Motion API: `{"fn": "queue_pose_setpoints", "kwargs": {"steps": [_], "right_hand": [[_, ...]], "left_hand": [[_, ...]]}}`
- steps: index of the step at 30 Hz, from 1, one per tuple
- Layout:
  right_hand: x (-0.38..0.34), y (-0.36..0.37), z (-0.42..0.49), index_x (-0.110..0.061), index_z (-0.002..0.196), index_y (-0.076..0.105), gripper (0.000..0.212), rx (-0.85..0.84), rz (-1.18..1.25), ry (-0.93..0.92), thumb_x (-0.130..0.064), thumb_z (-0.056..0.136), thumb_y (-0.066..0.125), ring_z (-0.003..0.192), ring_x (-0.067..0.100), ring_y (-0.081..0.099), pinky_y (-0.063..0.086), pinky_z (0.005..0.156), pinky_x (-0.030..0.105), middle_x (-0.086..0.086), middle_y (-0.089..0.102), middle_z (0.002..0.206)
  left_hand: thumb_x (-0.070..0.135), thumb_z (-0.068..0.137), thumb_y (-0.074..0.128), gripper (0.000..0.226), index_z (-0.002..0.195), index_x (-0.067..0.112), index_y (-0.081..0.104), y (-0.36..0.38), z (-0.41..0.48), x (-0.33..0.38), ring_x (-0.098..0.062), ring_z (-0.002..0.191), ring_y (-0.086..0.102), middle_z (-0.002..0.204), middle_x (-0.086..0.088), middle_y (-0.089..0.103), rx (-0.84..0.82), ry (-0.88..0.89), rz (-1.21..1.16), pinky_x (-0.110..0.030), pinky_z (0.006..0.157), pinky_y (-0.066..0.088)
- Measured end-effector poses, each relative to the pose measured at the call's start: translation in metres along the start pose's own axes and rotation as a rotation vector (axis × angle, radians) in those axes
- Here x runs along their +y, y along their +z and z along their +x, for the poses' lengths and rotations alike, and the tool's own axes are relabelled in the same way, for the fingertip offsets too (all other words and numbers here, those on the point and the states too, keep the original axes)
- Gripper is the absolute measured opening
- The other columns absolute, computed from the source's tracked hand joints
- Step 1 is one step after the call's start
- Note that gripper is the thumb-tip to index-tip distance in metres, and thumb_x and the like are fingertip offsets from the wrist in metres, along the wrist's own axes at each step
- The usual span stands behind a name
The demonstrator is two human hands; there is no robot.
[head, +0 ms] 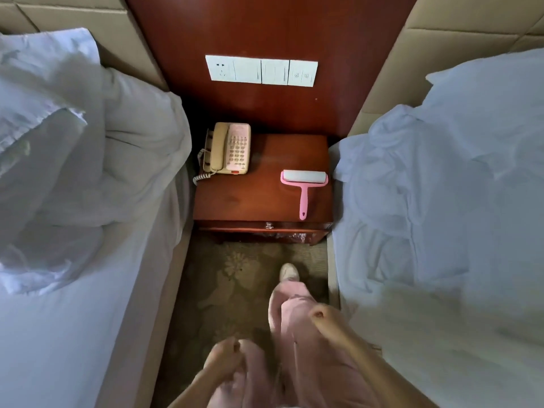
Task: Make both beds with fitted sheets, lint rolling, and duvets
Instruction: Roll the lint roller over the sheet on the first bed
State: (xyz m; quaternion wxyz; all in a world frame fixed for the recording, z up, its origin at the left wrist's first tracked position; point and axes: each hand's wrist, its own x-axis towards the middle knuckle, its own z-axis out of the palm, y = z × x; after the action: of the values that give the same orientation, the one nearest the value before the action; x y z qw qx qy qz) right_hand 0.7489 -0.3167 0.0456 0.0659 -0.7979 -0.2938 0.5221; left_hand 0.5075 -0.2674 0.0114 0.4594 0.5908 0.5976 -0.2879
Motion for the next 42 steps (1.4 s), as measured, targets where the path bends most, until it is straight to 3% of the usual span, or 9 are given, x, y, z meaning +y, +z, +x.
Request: {"fn": "queue_pose_setpoints", "kwargs": {"steps": [3, 7, 11, 17, 20, 25, 32, 37, 42], "right_hand": [[-0.020, -0.052, 0.074, -0.013, 0.099, 0.067, 0.025, 0.080, -0.142, -0.007, -0.018, 0.095, 0.042, 0.103, 0.022, 0.060, 0.044, 0.086, 0.028, 0.006, 0.067, 0.108], [-0.050, -0.095, 0.157, -0.013, 0.097, 0.061, 0.021, 0.120, -0.209, 0.015, -0.020, 0.097, 0.042, 0.088, 0.013, 0.055, 0.042, 0.076, 0.023, 0.003, 0.064, 0.105], [-0.075, -0.101, 0.239, -0.015, 0.102, 0.053, 0.013, 0.161, -0.144, 0.036, -0.025, 0.097, 0.046, 0.086, 0.013, 0.056, 0.044, 0.073, 0.022, 0.003, 0.062, 0.104], [-0.108, -0.089, 0.331, -0.010, 0.124, 0.049, 0.048, 0.364, -0.008, 0.141, -0.040, 0.089, 0.061, 0.107, 0.024, 0.059, 0.050, 0.088, 0.034, 0.006, 0.058, 0.121], [-0.111, -0.078, 0.362, -0.011, 0.127, 0.044, 0.054, 0.358, 0.075, 0.190, -0.043, 0.087, 0.062, 0.104, 0.025, 0.061, 0.053, 0.085, 0.037, 0.006, 0.058, 0.119], [-0.106, -0.071, 0.396, -0.009, 0.120, 0.049, 0.042, 0.355, 0.197, 0.201, -0.038, 0.092, 0.057, 0.093, 0.022, 0.066, 0.055, 0.079, 0.032, 0.005, 0.063, 0.110], [-0.110, -0.070, 0.397, -0.003, 0.109, 0.051, 0.019, 0.483, 0.323, 0.059, -0.015, 0.095, 0.051, 0.077, 0.023, 0.065, 0.058, 0.079, 0.042, 0.011, 0.061, 0.089], [-0.111, -0.073, 0.381, -0.002, 0.100, 0.052, 0.012, 0.604, 0.302, -0.038, -0.012, 0.094, 0.052, 0.060, 0.010, 0.054, 0.054, 0.072, 0.028, 0.006, 0.056, 0.078], [-0.119, -0.069, 0.360, -0.011, 0.092, 0.047, 0.008, 0.537, 0.256, -0.181, -0.008, 0.092, 0.054, 0.057, 0.011, 0.055, 0.044, 0.058, 0.013, -0.005, 0.052, 0.066]], "left_hand": [[0.017, 0.091, 0.045, 0.026, 0.071, 0.033, 0.046, -0.061, 0.033, 0.074, -0.011, 0.085, 0.055, 0.092, 0.005, 0.059, 0.088, 0.068, -0.106, -0.022, 0.075, 0.044], [0.014, 0.096, 0.045, 0.023, 0.107, 0.015, 0.064, -0.122, 0.093, 0.160, -0.019, 0.100, 0.060, 0.106, -0.004, 0.066, 0.153, 0.165, -0.279, -0.020, 0.079, 0.041], [0.013, 0.095, 0.043, 0.026, 0.110, 0.013, 0.064, -0.154, 0.157, 0.205, -0.018, 0.097, 0.060, 0.108, -0.004, 0.067, 0.209, 0.194, -0.313, -0.017, 0.072, 0.038], [0.019, 0.097, 0.041, 0.028, 0.115, 0.013, 0.061, -0.159, 0.246, 0.214, -0.026, 0.105, 0.059, 0.111, -0.008, 0.065, 0.151, 0.145, -0.226, -0.028, 0.080, 0.045], [0.016, 0.096, 0.041, 0.028, 0.114, 0.013, 0.063, -0.153, 0.277, 0.206, -0.023, 0.102, 0.059, 0.107, -0.007, 0.066, 0.164, 0.155, -0.231, -0.029, 0.083, 0.045], [0.013, 0.095, 0.043, 0.028, 0.114, 0.013, 0.063, -0.138, 0.303, 0.188, -0.018, 0.095, 0.058, 0.104, -0.004, 0.066, 0.146, 0.097, -0.257, -0.021, 0.073, 0.038], [0.015, 0.094, 0.046, 0.023, 0.106, 0.013, 0.066, -0.123, 0.299, 0.180, -0.020, 0.095, 0.058, 0.104, -0.007, 0.063, 0.147, 0.058, -0.299, -0.019, 0.069, 0.033], [0.014, 0.094, 0.046, 0.020, 0.102, 0.016, 0.065, -0.122, 0.296, 0.179, -0.014, 0.088, 0.055, 0.091, 0.002, 0.061, 0.160, 0.068, -0.313, -0.020, 0.071, 0.036], [0.013, 0.094, 0.047, 0.023, 0.109, 0.012, 0.065, -0.120, 0.291, 0.171, -0.021, 0.099, 0.061, 0.103, -0.005, 0.067, 0.214, 0.069, -0.380, -0.021, 0.075, 0.039]]}}
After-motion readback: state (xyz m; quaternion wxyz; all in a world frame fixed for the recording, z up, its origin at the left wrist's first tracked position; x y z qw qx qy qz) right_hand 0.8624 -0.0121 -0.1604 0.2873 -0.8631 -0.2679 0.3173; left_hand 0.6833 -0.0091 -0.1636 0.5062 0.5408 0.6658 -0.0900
